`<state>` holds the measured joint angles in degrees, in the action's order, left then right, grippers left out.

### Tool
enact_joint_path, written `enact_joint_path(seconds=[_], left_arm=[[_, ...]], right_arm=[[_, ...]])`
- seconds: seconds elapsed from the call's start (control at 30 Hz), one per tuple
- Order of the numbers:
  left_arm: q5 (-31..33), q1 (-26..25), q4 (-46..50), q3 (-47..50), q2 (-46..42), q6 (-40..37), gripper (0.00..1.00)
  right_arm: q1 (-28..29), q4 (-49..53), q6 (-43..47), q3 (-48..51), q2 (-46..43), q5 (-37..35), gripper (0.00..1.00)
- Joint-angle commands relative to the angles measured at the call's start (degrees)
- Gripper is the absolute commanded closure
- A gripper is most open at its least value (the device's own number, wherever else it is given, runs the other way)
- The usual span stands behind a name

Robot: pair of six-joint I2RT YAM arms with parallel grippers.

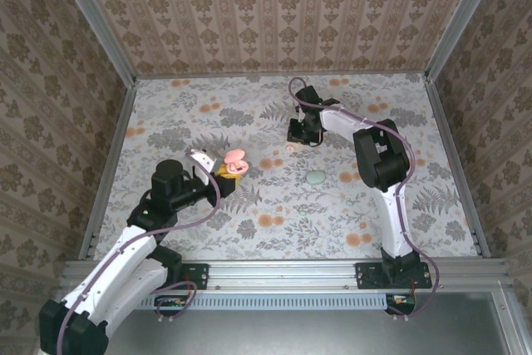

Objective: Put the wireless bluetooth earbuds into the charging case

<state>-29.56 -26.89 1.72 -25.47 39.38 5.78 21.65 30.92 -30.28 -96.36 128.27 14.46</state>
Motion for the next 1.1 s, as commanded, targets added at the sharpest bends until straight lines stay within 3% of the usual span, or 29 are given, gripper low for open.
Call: enact_joint_path(seconds=[0.0,0.27,1.07], left_arm=[[-0.9,0.4,-1.1,-0.6,-0.1,0.1,1.00],[-1.1,0.4,-1.3,-0.5,-0.3,0.4,1.00],[-1.1,0.4,-1.8,0.2,-1.2,1.0,1.00]], right_arm=[[0.7,2.6,-4.4,5.7,-2.3,2.2,0.83],[1.6,-2.1,-10.5,11.1,-4.9,5.5,0.83],[4.2,0.4,-17.3,23.6,-12.2,4.3,0.83]])
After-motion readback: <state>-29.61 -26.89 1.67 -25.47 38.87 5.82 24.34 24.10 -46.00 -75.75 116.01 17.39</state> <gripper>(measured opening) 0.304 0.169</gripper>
